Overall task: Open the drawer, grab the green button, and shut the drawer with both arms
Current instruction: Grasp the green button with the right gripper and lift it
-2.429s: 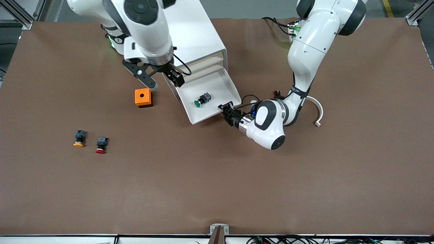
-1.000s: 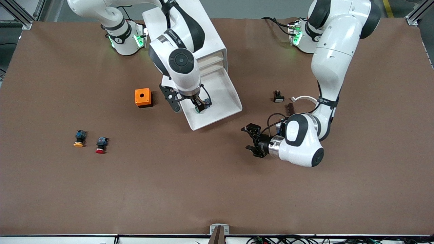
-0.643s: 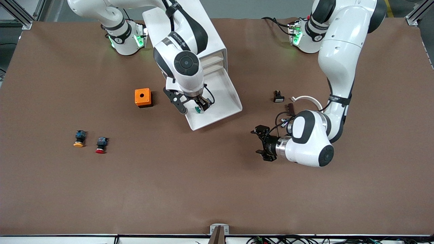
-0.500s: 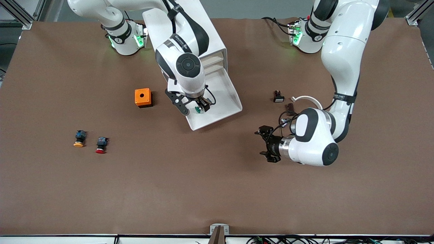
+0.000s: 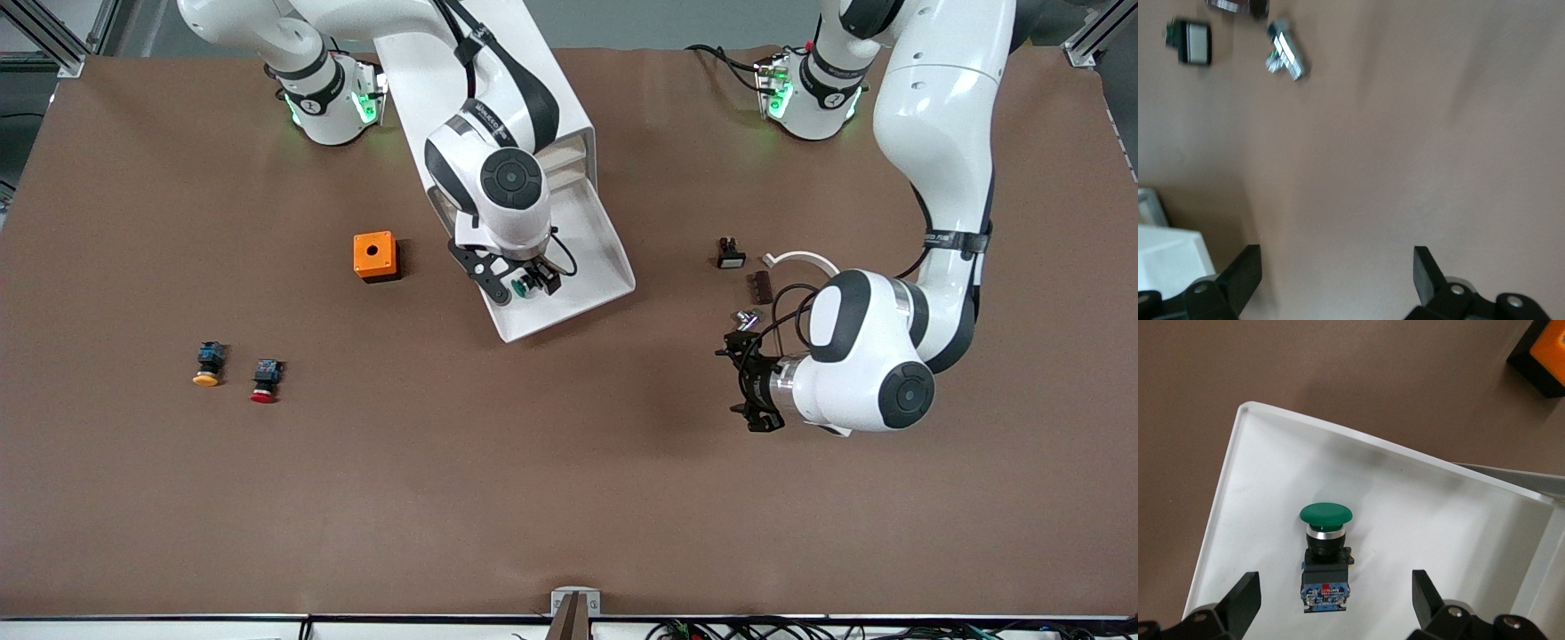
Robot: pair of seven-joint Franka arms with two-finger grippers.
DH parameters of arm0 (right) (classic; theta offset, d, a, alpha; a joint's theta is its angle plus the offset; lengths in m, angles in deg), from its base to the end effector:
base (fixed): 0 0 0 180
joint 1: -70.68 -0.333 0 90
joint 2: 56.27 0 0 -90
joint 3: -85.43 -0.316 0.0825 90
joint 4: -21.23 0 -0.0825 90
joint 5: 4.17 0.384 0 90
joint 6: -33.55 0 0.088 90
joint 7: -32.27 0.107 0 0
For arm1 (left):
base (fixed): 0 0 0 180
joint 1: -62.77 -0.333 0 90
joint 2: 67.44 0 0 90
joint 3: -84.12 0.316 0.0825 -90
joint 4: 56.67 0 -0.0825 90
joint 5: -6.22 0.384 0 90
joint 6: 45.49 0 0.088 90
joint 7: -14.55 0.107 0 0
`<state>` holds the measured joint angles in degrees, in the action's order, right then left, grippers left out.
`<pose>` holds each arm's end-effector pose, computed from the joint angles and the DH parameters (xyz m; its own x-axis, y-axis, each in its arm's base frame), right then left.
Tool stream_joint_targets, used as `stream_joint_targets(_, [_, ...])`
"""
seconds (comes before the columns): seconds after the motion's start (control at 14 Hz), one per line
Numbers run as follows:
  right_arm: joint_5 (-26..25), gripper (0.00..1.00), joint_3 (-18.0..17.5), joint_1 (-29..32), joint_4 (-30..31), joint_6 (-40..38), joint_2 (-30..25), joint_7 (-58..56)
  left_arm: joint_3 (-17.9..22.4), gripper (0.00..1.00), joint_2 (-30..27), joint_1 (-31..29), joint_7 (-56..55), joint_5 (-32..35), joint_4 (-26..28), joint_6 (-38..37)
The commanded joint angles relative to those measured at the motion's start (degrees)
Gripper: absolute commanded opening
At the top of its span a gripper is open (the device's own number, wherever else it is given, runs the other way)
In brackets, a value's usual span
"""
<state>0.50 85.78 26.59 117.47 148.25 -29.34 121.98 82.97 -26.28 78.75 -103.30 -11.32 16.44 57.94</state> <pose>0.4693 0.4564 0.3177 0.6613 -0.7472 -0.0661 -0.7341 -0.6627 0.1480 0.6836 -0.2336 0.3163 -0.3077 0.9377 -0.1612 0.9179 0.2479 -0.3099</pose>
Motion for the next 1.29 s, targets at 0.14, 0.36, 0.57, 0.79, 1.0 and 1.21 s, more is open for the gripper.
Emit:
stream_joint_targets(0.14, [0.95, 1.00, 0.35, -1.35, -0.44, 1.22, 2.25, 0.02, -0.17, 1.00, -3.89, -0.16, 10.33, 4.01, 1.60, -4.72])
stream_joint_targets(0.36, [0.95, 1.00, 0.35, -1.87, -0.44, 2.02, 2.95, 0.02, 0.18, 1.00, -3.89, -0.77, 18.00, 4.01, 1.60, -4.82])
stream_joint_targets(0.57, [0.95, 1.00, 0.35, -2.23, -0.44, 2.46, 3.57, 0.02, 0.27, 1.00, -3.89, -1.13, 19.67, 5.32, 1.60, -4.82])
stream_joint_targets(0.79, [0.95, 1.00, 0.35, -2.58, -0.44, 2.63, 4.01, -0.06, 0.09, 1.00, -3.89, -2.01, 21.18, 6.03, 1.60, -4.91])
stream_joint_targets(1.0, [0.86, 1.00, 0.35, -2.93, -0.44, 3.42, 4.89, -0.15, -0.17, 1.00, -4.51, -1.83, 21.18, 6.03, 1.60, -4.91])
stream_joint_targets(1.21, [0.86, 0.96, 0.35, -3.02, -0.53, 3.51, 5.68, -0.15, -0.17, 1.00, -4.77, -1.48, 22.23, 6.12, 1.60, -4.91])
